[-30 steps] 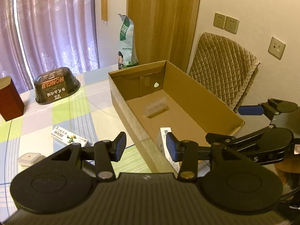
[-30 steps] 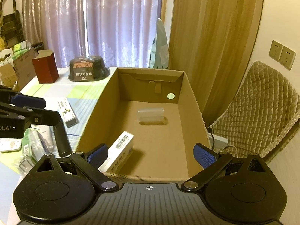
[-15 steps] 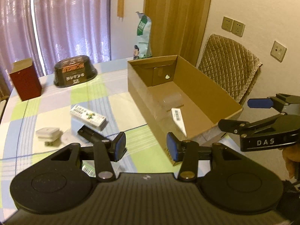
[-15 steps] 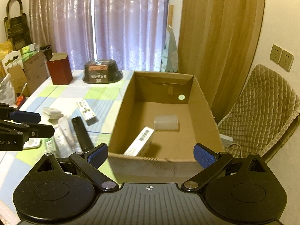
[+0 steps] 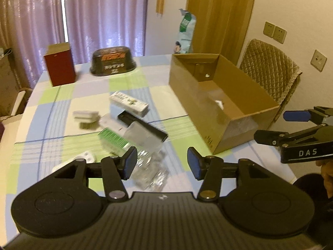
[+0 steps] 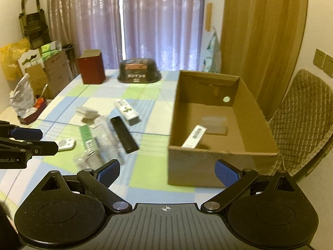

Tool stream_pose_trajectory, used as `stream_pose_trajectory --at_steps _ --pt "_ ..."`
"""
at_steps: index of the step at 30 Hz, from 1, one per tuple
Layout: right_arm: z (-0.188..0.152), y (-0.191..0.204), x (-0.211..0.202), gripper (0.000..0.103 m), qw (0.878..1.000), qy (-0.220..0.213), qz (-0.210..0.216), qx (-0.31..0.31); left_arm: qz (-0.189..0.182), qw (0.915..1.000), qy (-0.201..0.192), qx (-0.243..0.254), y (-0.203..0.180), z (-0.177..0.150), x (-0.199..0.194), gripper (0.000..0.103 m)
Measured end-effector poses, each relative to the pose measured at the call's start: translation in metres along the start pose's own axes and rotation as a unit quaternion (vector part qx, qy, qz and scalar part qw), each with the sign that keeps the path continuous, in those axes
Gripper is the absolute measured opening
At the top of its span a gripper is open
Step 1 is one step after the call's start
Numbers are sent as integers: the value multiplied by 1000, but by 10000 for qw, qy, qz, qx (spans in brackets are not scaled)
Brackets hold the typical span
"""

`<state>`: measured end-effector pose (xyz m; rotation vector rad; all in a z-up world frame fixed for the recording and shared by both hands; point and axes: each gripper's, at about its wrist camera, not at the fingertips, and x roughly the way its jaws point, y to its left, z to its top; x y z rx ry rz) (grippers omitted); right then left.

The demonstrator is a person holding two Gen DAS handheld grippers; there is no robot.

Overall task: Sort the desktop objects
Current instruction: 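Move both tools back from the cardboard box to the table objects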

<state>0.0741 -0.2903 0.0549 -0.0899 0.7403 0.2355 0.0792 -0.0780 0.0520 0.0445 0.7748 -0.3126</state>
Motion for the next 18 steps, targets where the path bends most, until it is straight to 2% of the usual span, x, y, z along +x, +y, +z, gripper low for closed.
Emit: stream_pose_trajectory --at_steps 10,12,18 --pt "-12 49 14 100 9980 172 387 -468 478 9987 146 51 40 -31 -18 63" --pt "-15 58 19 100 9966 208 471 -645 544 9983 179 77 48 -35 -19 71" --pt "-23 80 48 100 9911 388 704 -1060 649 9971 349 175 72 -43 -13 88"
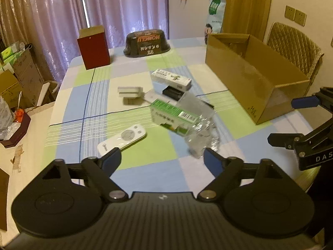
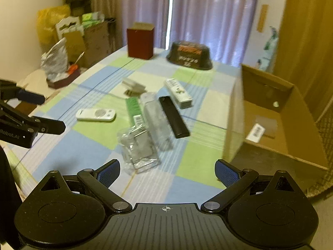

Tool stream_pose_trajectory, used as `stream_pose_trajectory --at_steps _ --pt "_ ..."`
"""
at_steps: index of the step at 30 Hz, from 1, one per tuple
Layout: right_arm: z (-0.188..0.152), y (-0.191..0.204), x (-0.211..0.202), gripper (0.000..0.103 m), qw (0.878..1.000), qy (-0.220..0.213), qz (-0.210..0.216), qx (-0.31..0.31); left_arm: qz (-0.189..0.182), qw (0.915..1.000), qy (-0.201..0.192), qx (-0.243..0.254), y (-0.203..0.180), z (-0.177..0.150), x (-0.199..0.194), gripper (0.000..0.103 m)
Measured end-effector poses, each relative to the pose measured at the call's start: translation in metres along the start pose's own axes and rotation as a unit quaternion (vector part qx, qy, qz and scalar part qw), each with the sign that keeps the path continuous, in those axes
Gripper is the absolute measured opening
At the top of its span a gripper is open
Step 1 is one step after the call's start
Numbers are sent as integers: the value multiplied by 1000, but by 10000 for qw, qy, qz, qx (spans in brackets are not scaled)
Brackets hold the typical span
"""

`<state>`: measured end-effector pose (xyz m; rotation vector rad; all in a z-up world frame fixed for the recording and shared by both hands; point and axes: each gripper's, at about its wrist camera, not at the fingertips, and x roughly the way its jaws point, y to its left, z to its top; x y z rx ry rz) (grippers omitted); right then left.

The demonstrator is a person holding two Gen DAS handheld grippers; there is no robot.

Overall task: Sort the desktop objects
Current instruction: 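Move both tools back from the cardboard box to the table objects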

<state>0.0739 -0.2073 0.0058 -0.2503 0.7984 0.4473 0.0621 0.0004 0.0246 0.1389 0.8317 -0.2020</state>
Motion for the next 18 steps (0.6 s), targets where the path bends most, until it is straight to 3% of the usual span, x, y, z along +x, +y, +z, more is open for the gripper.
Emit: stream_pose_trajectory --at_steps 18 --pt "-6 20 106 99 9882 592 602 -1277 7 9982 243 545 45 -7 72 92"
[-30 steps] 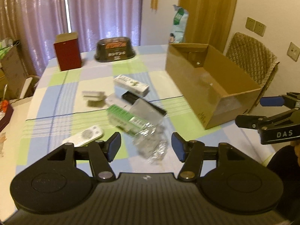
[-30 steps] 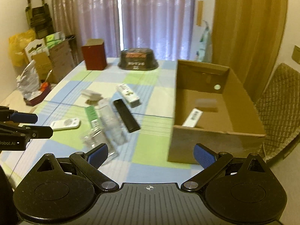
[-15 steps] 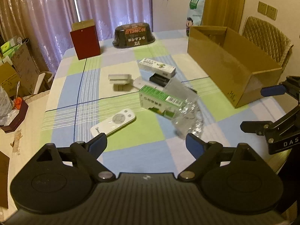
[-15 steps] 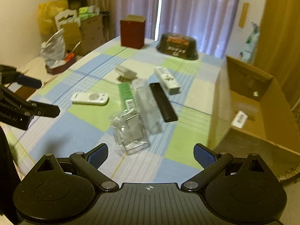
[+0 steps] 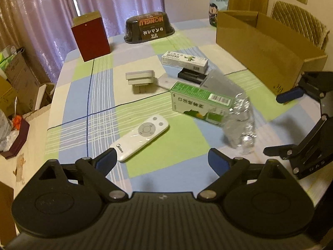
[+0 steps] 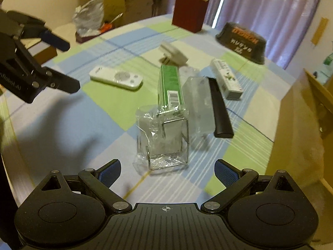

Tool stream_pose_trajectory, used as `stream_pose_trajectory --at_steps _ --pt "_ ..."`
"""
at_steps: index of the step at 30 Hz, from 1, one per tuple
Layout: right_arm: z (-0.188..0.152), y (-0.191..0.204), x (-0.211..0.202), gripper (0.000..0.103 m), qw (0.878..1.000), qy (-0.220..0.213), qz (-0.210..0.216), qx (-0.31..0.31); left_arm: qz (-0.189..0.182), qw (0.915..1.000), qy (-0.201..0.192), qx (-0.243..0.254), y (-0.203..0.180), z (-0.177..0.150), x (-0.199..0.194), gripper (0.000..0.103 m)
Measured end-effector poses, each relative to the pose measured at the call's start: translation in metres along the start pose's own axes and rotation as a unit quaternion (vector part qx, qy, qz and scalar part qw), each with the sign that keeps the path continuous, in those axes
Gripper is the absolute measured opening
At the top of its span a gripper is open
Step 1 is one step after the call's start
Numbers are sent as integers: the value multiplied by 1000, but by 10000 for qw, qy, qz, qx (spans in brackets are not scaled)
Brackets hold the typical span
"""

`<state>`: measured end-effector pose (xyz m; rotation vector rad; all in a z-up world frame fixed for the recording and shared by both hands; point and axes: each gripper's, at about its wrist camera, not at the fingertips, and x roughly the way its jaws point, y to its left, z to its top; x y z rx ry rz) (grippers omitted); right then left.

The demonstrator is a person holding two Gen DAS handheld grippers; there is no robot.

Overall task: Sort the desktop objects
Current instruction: 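Move both tools back from the cardboard box to the table objects, then grasp the clear bagged wire rack with the right tool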

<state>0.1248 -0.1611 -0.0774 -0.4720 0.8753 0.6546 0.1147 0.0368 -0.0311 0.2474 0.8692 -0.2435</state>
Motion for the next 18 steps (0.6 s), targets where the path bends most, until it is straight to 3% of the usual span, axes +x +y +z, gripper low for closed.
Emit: stream_pose_trajectory --at_steps 9,11,18 --pt "0 -10 29 98 9997 63 231 -44 -72 9954 127 945 16 4 50 92" --pt "0 -11 34 84 9996 72 271 -105 -121 9940 158 1072 22 5 60 92" --pt "3 -14 43 81 9992 71 360 -153 -343 9917 272 1206 41 9 86 92"
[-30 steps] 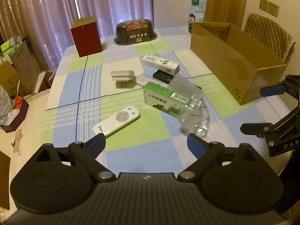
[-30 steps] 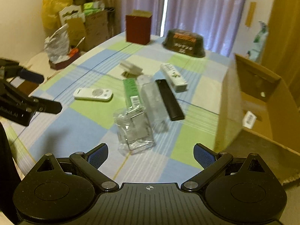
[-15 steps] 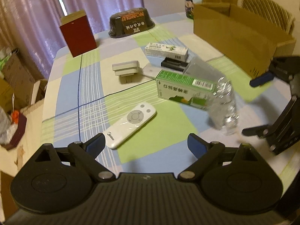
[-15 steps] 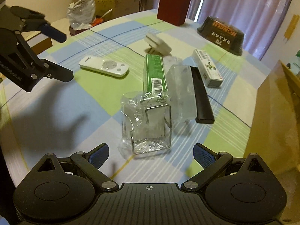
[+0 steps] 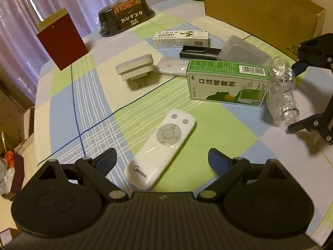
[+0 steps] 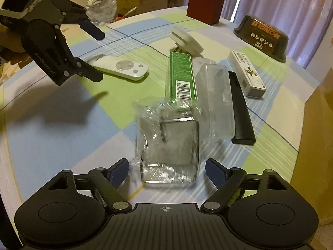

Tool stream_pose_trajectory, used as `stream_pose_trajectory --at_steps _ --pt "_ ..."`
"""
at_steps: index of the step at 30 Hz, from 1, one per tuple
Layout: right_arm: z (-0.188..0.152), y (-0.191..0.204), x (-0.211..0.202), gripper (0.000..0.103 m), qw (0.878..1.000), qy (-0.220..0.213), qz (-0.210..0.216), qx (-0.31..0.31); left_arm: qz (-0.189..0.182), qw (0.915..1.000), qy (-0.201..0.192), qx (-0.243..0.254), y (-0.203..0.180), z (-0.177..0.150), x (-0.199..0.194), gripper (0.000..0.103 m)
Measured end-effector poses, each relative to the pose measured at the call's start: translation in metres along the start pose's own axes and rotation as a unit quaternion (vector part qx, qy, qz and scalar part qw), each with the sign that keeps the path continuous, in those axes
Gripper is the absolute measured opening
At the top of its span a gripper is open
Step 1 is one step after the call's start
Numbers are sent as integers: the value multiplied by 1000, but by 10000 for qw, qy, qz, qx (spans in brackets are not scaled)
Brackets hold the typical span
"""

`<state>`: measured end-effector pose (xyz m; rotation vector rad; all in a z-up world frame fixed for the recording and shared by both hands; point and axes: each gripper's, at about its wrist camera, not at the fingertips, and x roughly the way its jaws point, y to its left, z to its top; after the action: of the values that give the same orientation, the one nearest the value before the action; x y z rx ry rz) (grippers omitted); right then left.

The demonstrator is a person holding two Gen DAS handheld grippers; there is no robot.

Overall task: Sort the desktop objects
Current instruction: 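Grasp the clear bagged wire rack with the right tool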

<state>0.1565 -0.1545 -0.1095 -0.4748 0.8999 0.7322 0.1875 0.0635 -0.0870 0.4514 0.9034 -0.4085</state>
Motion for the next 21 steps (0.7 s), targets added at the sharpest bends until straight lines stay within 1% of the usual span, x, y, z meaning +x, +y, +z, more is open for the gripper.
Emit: stream_pose_trajectory --at_steps 1,2,4,6,9,14,17,19,20,21 --pt "0 -1 1 77 10000 0 13 -7 -46 10000 8 18 2 0 3 92" --pt "1 -1 3 71 10000 0 25 -14 -92 9999 15 37 5 0 5 92" --pt "2 -2 5 69 10000 0 51 -28 -171 9998 29 95 8 0 9 92" --pt "2 -3 6 63 10000 -1 37 26 -245 9996 36 161 10 1 12 92" --pt "3 -6 2 57 9996 22 -18 290 -339 9991 57 245 12 2 17 92" --pt "-2 -9 -5 57 9983 90 -53 565 -512 9981 139 323 14 5 25 91" --pt "-6 -9 -9 57 9978 131 -75 645 -614 9972 237 363 15 5 31 83" --pt "-8 -10 -12 57 9973 153 -84 714 -693 9969 294 220 19 5 33 83" --pt "-9 -10 -13 57 9971 163 -90 743 -732 9967 323 149 21 6 35 81" --pt "-10 -10 -14 57 9970 167 -98 752 -771 9964 350 79 23 6 36 77"
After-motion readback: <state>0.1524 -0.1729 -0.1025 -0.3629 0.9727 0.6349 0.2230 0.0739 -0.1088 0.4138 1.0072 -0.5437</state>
